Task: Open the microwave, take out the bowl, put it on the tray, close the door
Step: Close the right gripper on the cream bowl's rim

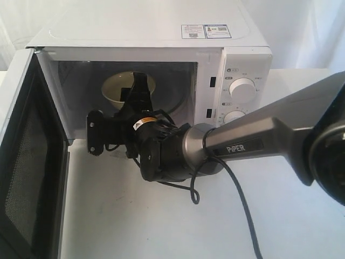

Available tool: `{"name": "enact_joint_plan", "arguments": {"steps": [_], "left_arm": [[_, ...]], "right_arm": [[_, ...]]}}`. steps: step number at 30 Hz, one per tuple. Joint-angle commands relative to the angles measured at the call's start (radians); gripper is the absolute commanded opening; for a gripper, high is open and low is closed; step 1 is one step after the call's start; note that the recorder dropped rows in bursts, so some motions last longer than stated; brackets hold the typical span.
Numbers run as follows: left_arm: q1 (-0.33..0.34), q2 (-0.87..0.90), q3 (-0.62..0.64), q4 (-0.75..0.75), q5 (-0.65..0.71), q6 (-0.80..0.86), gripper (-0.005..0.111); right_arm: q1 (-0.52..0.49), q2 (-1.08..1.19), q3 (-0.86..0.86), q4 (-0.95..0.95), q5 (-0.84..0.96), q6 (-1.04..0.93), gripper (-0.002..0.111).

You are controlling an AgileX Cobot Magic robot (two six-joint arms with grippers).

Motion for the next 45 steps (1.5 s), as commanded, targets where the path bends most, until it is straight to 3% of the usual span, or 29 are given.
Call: {"name": "enact_joint_plan", "arguments": {"steps": [1, 27, 39, 45], "left_arm": [[0.004, -0.005, 0.003, 0.002, 0.003, -0.001, 0.0], [0.004, -0.005, 0.003, 0.002, 0.003, -0.001, 0.0], [0.004, -0.005, 0.003, 0.002, 0.003, -0.001, 0.0], [0.004, -0.005, 0.003, 0.002, 0.003, -0.001, 0.0]], "right_arm": [[-0.028, 0.017, -0.01, -0.01, -0.011, 0.012, 0.056], [-0.06, 0.108, -0.077, -0.071, -0.006, 0.031, 0.055], [-0.06, 0.119, -0.077, -0.07, -0.045, 0.031, 0.014], [-0.06, 0.119, -0.077, -0.06, -0.077, 0.031, 0.006]]}}
